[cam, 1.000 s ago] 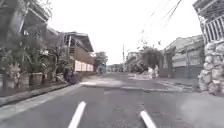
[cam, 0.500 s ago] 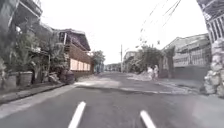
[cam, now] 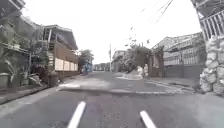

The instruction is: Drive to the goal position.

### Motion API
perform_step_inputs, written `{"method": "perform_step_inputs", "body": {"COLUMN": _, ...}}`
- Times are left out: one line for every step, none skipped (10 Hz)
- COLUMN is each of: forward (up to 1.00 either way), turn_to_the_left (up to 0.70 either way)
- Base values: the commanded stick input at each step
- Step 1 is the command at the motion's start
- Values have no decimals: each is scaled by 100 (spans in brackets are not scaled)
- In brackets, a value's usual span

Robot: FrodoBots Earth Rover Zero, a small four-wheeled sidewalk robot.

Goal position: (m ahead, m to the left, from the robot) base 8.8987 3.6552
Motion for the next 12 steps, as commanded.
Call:
{"method": "perform_step_inputs", "body": {"forward": 70, "turn_to_the_left": 0}}
{"method": "perform_step_inputs", "body": {"forward": 70, "turn_to_the_left": 0}}
{"method": "perform_step_inputs", "body": {"forward": 70, "turn_to_the_left": 0}}
{"method": "perform_step_inputs", "body": {"forward": 70, "turn_to_the_left": 0}}
{"method": "perform_step_inputs", "body": {"forward": 70, "turn_to_the_left": 0}}
{"method": "perform_step_inputs", "body": {"forward": 70, "turn_to_the_left": 0}}
{"method": "perform_step_inputs", "body": {"forward": 70, "turn_to_the_left": 0}}
{"method": "perform_step_inputs", "body": {"forward": 70, "turn_to_the_left": 0}}
{"method": "perform_step_inputs", "body": {"forward": 70, "turn_to_the_left": 0}}
{"method": "perform_step_inputs", "body": {"forward": 70, "turn_to_the_left": 0}}
{"method": "perform_step_inputs", "body": {"forward": 70, "turn_to_the_left": 0}}
{"method": "perform_step_inputs", "body": {"forward": 70, "turn_to_the_left": 0}}
